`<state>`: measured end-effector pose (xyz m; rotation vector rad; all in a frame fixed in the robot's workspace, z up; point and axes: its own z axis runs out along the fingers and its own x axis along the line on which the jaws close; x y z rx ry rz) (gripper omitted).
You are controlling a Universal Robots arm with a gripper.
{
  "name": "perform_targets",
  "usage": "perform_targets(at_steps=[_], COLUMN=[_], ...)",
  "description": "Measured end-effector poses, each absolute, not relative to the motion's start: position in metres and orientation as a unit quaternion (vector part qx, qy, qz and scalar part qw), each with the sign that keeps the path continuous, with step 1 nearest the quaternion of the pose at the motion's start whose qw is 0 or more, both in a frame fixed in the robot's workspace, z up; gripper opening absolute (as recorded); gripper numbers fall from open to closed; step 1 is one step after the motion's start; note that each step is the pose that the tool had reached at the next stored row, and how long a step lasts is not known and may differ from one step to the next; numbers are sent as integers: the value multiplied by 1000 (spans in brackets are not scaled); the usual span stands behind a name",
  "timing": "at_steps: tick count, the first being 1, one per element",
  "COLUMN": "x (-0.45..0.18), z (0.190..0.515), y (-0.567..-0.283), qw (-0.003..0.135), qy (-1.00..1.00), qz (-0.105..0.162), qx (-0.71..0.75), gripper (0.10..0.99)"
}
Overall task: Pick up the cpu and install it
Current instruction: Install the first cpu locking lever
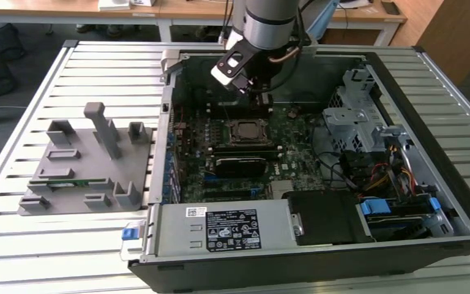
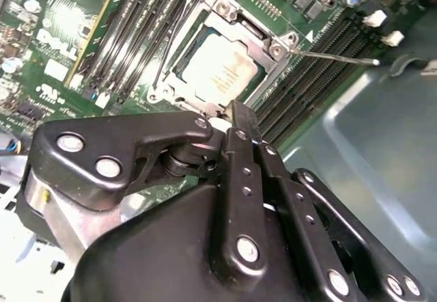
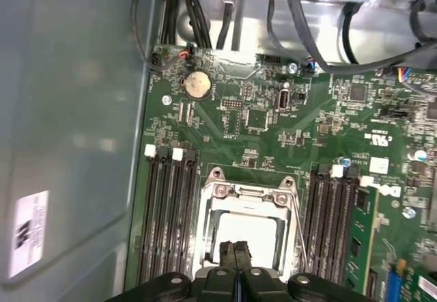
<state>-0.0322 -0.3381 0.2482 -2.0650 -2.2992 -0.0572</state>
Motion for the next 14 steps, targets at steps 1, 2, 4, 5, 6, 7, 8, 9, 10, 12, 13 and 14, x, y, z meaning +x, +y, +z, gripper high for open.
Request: perform_targets(at_steps=[1,2,4,5,6,7,8,9,10,12,13,14], x=[-32,-32,-32,-32,-32,-32,-32,-32,-32,-32,-32,-32], z=[251,255,261,264,266,269,271,271,271,271,271,271], y=[-338,-338,-338,-338,-338,-338,-338,-338,-338,-338,-338,-338], qw=[25,25,25,25,25,25,25,25,25,26,26,26], qy=[-744,-744,-744,-744,-744,-744,-744,-744,-750,-762,-767,-773], qz=[-19,-18,-19,-18,-19,-19,-18,-18,-18,-18,-17,-17], qx=[-668,-668,-668,-668,-668,-668,-668,-667,-661,-647,-640,-634], gripper=[114,114,114,114,114,114,114,114,114,114,114,114])
